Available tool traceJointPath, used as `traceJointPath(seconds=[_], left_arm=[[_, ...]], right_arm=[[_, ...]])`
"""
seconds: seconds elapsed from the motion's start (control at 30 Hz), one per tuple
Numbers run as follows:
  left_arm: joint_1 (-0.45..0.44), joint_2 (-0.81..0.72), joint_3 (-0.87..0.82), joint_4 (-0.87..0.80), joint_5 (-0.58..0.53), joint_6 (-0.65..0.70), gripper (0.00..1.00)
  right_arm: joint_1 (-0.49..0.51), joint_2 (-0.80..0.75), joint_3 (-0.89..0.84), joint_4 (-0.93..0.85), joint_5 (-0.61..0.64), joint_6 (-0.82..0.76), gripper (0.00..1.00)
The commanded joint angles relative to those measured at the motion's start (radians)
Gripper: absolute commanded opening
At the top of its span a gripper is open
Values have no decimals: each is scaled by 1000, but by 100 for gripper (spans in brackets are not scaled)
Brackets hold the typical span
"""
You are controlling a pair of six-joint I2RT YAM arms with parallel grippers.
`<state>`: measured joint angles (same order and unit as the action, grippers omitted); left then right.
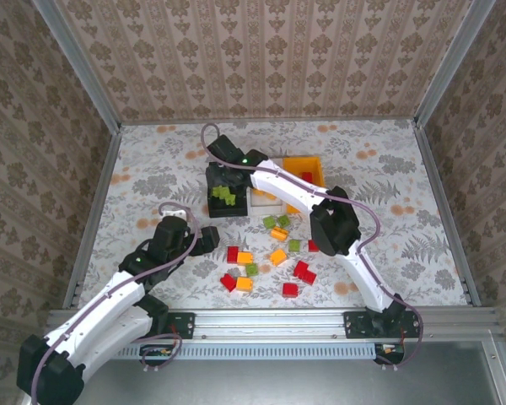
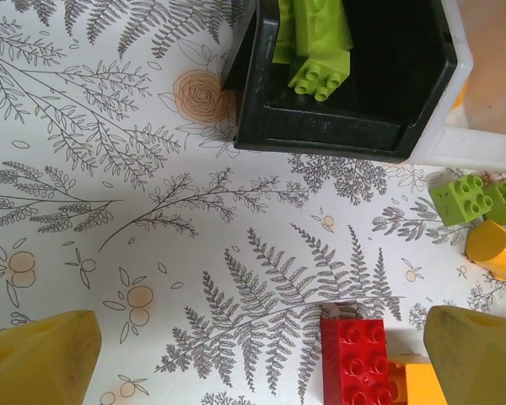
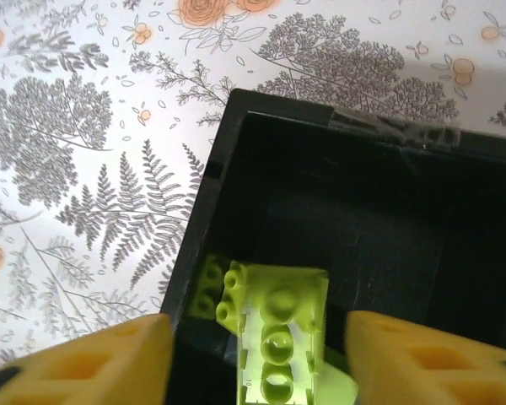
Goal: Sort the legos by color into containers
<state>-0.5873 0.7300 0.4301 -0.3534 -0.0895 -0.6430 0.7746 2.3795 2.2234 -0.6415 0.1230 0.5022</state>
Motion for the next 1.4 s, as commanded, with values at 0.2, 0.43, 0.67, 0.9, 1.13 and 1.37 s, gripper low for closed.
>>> traceJointPath(seconds=[0.2, 0.43, 0.67, 0.9, 1.13, 1.37], left_arm=[[7, -6, 61, -10, 12, 38, 100], [7, 32, 67, 39, 35, 35, 100], [6, 108, 53, 127, 69, 16, 100], [1, 172, 54, 167, 89, 3, 100], [1, 180, 61, 148, 89, 7, 100], [1, 158, 55, 125, 87, 6, 100]], right_arm=[[-1, -149, -40, -18, 1, -22, 68], [1, -536, -553, 165, -16, 13, 69], [0, -819, -948, 122, 30, 42, 70], [-1, -893, -1167, 136, -11, 5, 70], [-2, -730, -1127, 143, -28, -76, 69], [39, -740, -1158, 124, -90, -59, 70]])
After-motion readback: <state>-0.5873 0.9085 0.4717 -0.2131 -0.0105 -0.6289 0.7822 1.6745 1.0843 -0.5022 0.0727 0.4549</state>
